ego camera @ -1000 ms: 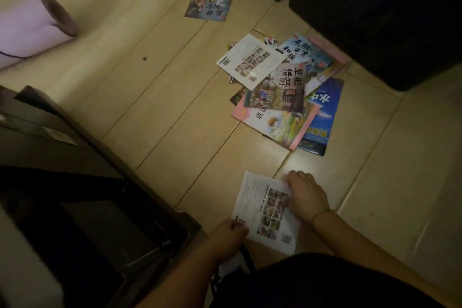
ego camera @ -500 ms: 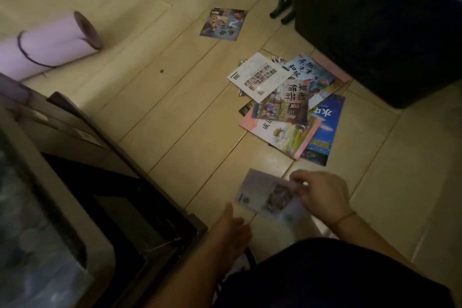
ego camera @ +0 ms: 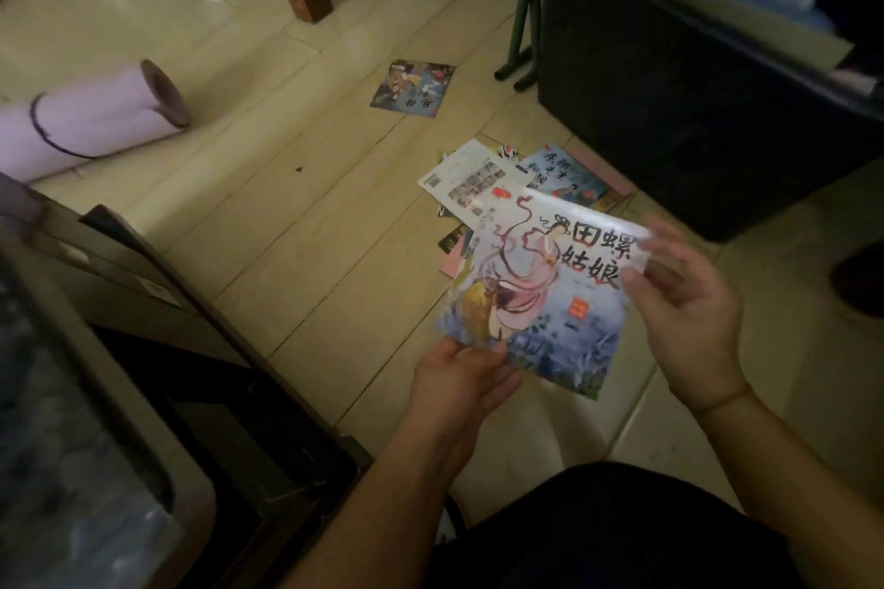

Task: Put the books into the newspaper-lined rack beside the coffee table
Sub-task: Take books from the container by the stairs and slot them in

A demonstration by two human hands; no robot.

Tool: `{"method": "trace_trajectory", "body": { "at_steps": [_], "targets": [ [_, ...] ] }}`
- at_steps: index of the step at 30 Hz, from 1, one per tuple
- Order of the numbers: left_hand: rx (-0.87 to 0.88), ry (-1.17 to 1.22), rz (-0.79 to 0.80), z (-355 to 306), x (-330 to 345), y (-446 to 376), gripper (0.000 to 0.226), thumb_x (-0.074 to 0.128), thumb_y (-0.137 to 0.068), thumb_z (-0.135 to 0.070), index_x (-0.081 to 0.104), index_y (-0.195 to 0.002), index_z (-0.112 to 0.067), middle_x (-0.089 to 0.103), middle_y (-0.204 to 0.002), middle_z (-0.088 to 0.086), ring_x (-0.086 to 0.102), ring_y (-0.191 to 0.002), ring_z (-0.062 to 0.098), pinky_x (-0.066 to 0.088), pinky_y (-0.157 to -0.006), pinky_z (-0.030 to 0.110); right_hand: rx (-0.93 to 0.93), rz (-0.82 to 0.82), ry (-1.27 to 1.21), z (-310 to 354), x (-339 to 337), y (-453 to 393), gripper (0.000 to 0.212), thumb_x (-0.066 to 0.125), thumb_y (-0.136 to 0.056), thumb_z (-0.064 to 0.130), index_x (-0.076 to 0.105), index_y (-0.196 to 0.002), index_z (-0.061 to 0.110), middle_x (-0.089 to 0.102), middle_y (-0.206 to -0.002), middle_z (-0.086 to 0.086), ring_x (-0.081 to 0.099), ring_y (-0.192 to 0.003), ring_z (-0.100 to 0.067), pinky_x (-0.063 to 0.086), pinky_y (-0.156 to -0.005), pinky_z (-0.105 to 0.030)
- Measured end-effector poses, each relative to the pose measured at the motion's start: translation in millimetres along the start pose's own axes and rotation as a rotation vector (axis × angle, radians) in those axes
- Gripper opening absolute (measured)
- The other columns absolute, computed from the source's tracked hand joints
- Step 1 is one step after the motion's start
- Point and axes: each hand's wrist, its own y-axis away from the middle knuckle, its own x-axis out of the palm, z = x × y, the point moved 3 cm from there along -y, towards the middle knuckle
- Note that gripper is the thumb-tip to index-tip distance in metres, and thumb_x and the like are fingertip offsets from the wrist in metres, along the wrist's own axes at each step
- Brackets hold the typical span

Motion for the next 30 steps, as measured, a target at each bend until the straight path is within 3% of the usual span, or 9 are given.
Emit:
{"method": "trace_trajectory", "body": {
  "at_steps": [3, 5, 8, 11, 14, 18, 21, 26, 30],
  "targets": [
    [0.061, -0.074, 0.119, -20.7, 23.5, 30.3, 0.019, 0.062, -0.089, 0.002, 0.069, -0.103, -0.009, 0.075, -0.101, 0.012, 0.072, -0.088, 0.023, 0.059, -0.079, 0.032, 0.052, -0.038, -0.067, 46.3, 2.2, -22.5, 0.051, 0.06, -0.087, -0.011, 0.052, -0.125, 0.023, 0.044, -0.147, 0.002, 0.065, -0.109, -0.012, 0.058, -0.084, -0.032],
    [0.094, -0.054, 0.151, -38.0, 31.9, 52.9, 0.014, 0.063, -0.089, 0.0, 0.068, -0.1, -0.007, 0.076, -0.094, 0.01, 0.073, -0.084, 0.022, 0.059, -0.071, 0.029, 0.022, -0.006, -0.039, 79.6, 1.0, -32.8, 0.055, 0.061, -0.087, -0.009, 0.05, -0.13, 0.023, 0.052, -0.141, -0.001, 0.064, -0.111, -0.013, 0.057, -0.086, -0.032],
    [0.148, 0.06, 0.17, -65.3, 37.0, 90.6, 0.009, 0.061, -0.092, -0.008, 0.062, -0.101, -0.007, 0.074, -0.087, 0.009, 0.074, -0.078, 0.027, 0.057, -0.061, 0.03, -0.034, 0.025, -0.015, 135.2, -2.5, -38.8, 0.055, 0.062, -0.086, -0.009, 0.05, -0.132, 0.018, 0.056, -0.135, 0.001, 0.066, -0.104, -0.003, 0.055, -0.078, -0.018],
    [0.293, 0.029, 0.223, -89.6, 39.2, 129.5, 0.013, 0.056, -0.095, -0.009, 0.061, -0.108, -0.008, 0.075, -0.086, 0.01, 0.073, -0.071, 0.027, 0.055, -0.056, 0.027, -0.13, 0.05, -0.017, 191.5, -3.9, -35.2, 0.052, 0.06, -0.085, -0.013, 0.051, -0.129, 0.012, 0.058, -0.127, 0.007, 0.066, -0.097, 0.003, 0.054, -0.076, -0.014],
    [0.423, -0.092, 0.236, -110.1, 33.4, 163.8, 0.018, 0.058, -0.094, -0.011, 0.062, -0.11, -0.005, 0.075, -0.093, 0.014, 0.074, -0.075, 0.026, 0.056, -0.06, 0.027, -0.21, 0.079, -0.022, 240.8, 3.1, -24.0, 0.048, 0.06, -0.085, -0.013, 0.052, -0.127, 0.009, 0.058, -0.126, 0.004, 0.066, -0.095, 0.004, 0.054, -0.075, -0.013],
    [0.511, -0.22, 0.302, -143.1, 15.6, 215.3, 0.019, 0.057, -0.095, -0.01, 0.062, -0.114, -0.006, 0.075, -0.1, 0.014, 0.074, -0.082, 0.025, 0.057, -0.065, 0.026, -0.295, 0.114, -0.052, 302.7, 23.1, -3.3, 0.048, 0.06, -0.085, -0.012, 0.058, -0.113, 0.027, 0.063, -0.118, 0.014, 0.067, -0.096, -0.001, 0.055, -0.073, -0.017],
    [0.58, -0.348, 0.356, -171.5, -3.9, 260.4, 0.021, 0.057, -0.096, -0.006, 0.061, -0.116, -0.009, 0.076, -0.102, 0.009, 0.074, -0.088, 0.026, 0.057, -0.068, 0.024, -0.356, 0.155, -0.06, 351.3, 45.0, 15.2, 0.049, 0.062, -0.084, -0.011, 0.059, -0.11, 0.03, 0.066, -0.114, 0.017, 0.069, -0.094, -0.004, 0.057, -0.072, -0.019],
    [0.738, -0.558, 0.326, -227.9, -53.7, 350.8, 0.022, 0.058, -0.095, -0.006, 0.059, -0.117, -0.01, 0.075, -0.105, 0.008, 0.073, -0.095, 0.026, 0.059, -0.076, 0.028, -0.434, 0.241, -0.155, 428.4, 97.6, 50.6, 0.06, 0.061, -0.082, -0.014, 0.052, -0.124, 0.027, 0.061, -0.123, 0.006, 0.068, -0.1, -0.009, 0.059, -0.077, -0.028],
    [0.874, -0.635, 0.211, -262.9, -110.4, 428.2, 0.019, 0.058, -0.093, -0.01, 0.062, -0.112, -0.01, 0.076, -0.101, 0.006, 0.074, -0.09, 0.023, 0.058, -0.07, 0.025, -0.486, 0.374, -0.258, 482.7, 151.5, 87.0, 0.063, 0.061, -0.08, -0.016, 0.05, -0.128, 0.024, 0.06, -0.121, 0.006, 0.07, -0.096, -0.012, 0.059, -0.071, -0.026]
  ]
}}
